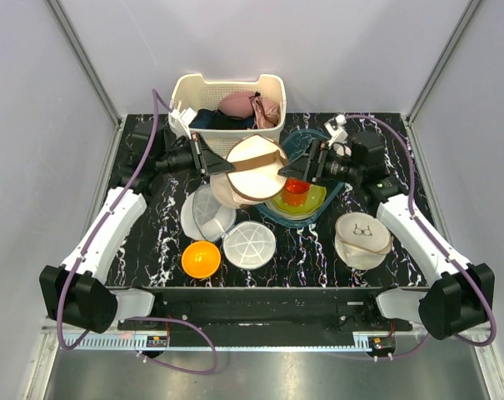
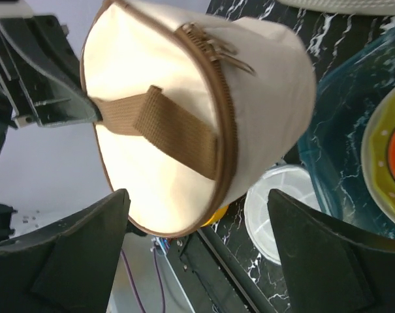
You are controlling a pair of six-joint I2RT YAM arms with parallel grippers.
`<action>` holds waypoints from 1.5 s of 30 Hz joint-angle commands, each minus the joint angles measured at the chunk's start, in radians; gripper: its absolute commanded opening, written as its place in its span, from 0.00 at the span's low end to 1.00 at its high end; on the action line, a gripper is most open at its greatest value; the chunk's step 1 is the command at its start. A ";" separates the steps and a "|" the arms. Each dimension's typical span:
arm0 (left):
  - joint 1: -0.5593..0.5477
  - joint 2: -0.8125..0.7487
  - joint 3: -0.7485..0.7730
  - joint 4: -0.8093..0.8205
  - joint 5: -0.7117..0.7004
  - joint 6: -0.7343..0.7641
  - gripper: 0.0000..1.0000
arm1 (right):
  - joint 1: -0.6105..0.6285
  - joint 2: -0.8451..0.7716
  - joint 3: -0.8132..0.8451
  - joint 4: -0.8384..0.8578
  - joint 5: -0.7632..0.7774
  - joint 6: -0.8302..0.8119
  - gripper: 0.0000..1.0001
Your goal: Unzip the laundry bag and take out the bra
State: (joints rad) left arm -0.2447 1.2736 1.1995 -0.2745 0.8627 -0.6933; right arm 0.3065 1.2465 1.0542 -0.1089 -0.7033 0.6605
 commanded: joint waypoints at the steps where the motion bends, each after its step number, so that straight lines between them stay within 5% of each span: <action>1: -0.005 -0.057 -0.029 0.121 0.047 -0.040 0.00 | 0.072 0.027 0.023 0.051 0.019 -0.010 0.79; 3: -0.005 -0.068 -0.035 0.130 0.047 -0.045 0.00 | 0.080 0.039 0.027 0.057 0.018 -0.007 0.56; 5: -0.005 -0.071 -0.037 0.129 0.047 -0.045 0.00 | 0.082 0.045 0.012 0.070 0.024 0.010 0.22; 7: -0.005 -0.066 -0.034 0.115 0.039 -0.035 0.00 | 0.082 0.027 0.000 0.075 0.056 0.019 0.01; 10: -0.005 -0.039 -0.005 0.055 0.003 0.012 0.07 | 0.083 -0.016 -0.031 0.075 0.096 0.040 0.00; 13: -0.007 -0.002 0.044 -0.051 -0.057 0.070 0.51 | 0.100 -0.065 -0.072 0.080 0.128 0.048 0.00; 14: -0.005 -0.002 0.049 -0.075 -0.060 0.083 0.78 | 0.112 -0.079 -0.094 0.078 0.131 0.038 0.00; 16: -0.005 -0.008 0.066 -0.129 -0.089 0.128 0.97 | 0.129 -0.107 -0.105 0.039 0.131 -0.031 0.00; 28: -0.004 -0.048 0.091 -0.350 -0.108 0.408 0.99 | 0.129 -0.105 -0.005 -0.302 -0.010 -0.433 0.00; 36: -0.028 -0.037 0.052 -0.302 0.054 0.419 0.99 | 0.151 -0.032 0.052 -0.353 -0.045 -0.482 0.00; 45: -0.109 -0.007 0.084 -0.241 0.082 0.396 0.97 | 0.230 0.071 0.162 -0.397 0.033 -0.492 0.00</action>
State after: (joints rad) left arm -0.2951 1.2633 1.2465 -0.5804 0.9035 -0.3080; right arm 0.5129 1.3006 1.1637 -0.5041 -0.7238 0.1722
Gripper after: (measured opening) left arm 0.985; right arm 0.032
